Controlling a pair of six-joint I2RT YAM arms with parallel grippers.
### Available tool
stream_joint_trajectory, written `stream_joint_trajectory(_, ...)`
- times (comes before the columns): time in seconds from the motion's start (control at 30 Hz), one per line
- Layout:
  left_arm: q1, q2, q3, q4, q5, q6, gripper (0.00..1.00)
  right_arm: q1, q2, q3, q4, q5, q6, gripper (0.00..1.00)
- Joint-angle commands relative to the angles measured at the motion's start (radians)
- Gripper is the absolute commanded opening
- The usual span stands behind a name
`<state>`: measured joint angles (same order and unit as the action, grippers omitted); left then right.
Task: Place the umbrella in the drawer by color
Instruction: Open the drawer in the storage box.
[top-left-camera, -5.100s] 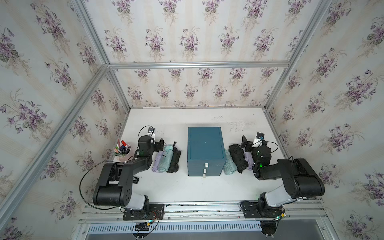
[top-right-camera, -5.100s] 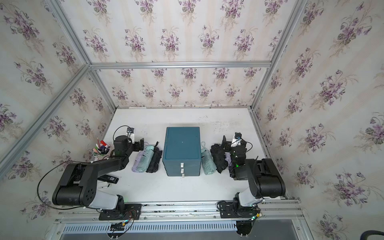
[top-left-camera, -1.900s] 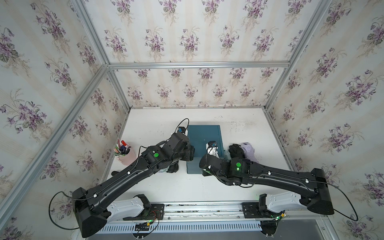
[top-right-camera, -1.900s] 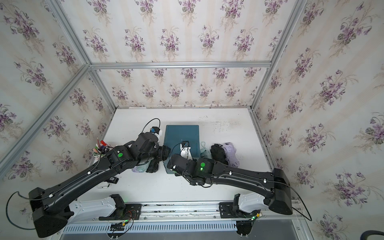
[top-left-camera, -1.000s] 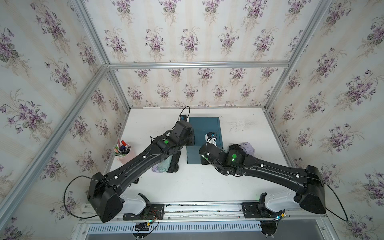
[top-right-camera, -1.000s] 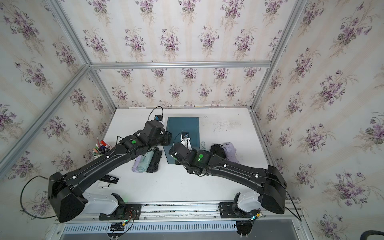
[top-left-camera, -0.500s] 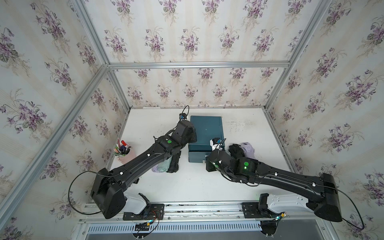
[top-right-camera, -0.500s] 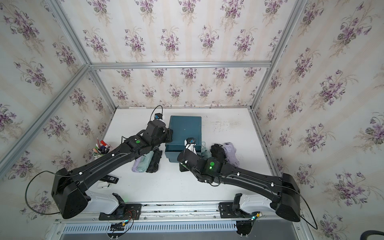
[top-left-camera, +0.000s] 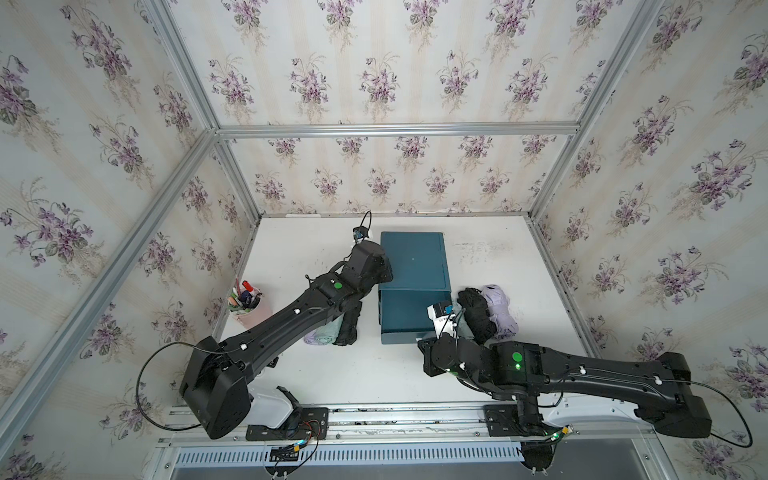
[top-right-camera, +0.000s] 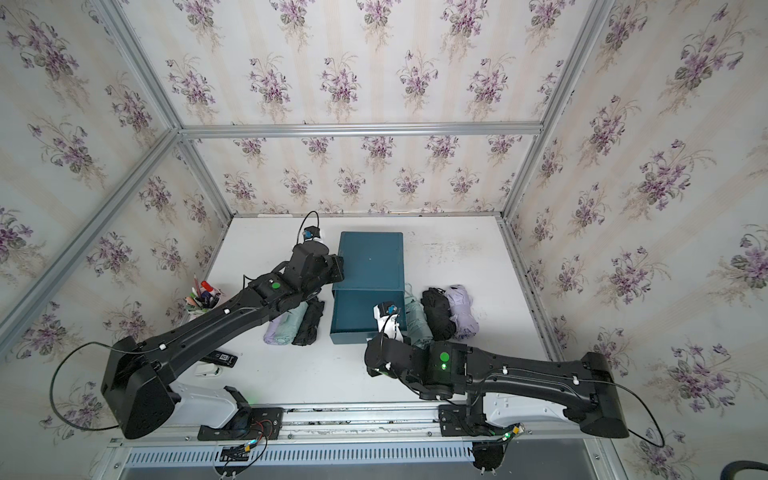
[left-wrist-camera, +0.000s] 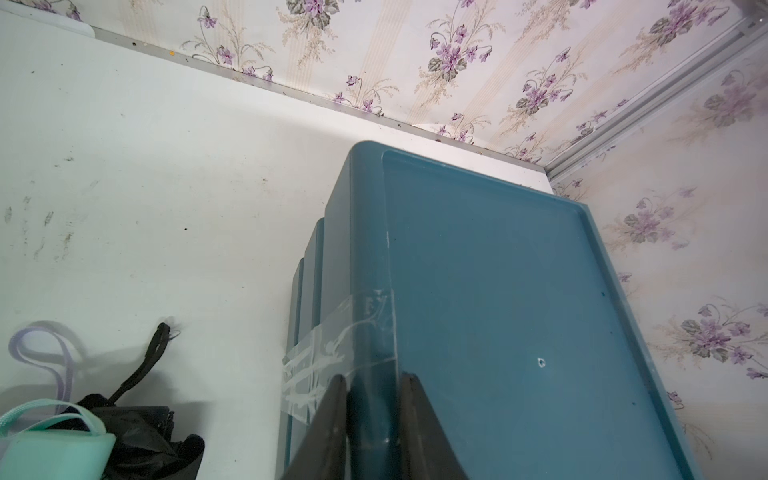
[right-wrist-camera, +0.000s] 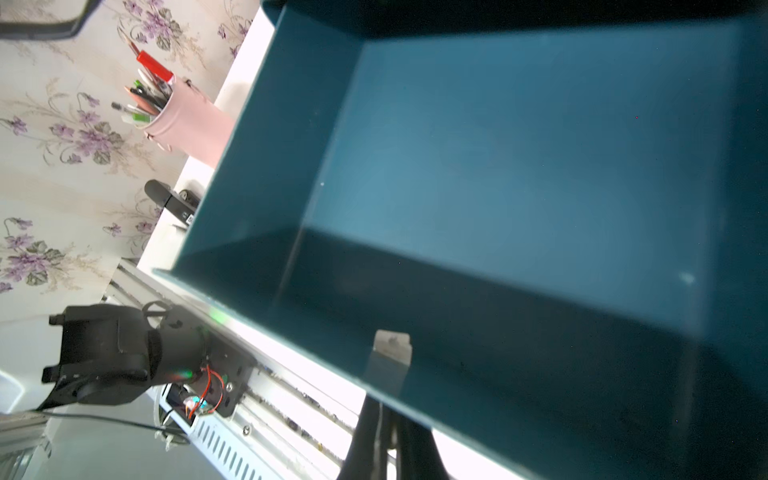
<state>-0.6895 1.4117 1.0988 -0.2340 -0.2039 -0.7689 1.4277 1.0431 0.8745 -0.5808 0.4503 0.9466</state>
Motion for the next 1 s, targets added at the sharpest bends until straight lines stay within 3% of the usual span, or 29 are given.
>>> stream_joint_trajectory(0.0,0.001,0.011,-0.057,-0.440,0.015,-0.045,0.20,0.031,-0.003,-0.005,-0.058,0.023,0.046,0.00)
stream_joint_trajectory(0.37,0.001,-0.067,-0.095,-0.465,-0.035,-0.087,0.16,0.088,0.038,0.013,-0.054,0.039,0.055,0.00)
stream_joint_trajectory(0.97,-0.015,-0.020,0.020,-0.470,-0.049,-0.083,0.08,0.096,0.025,0.037,-0.077,0.067,0.099,0.00)
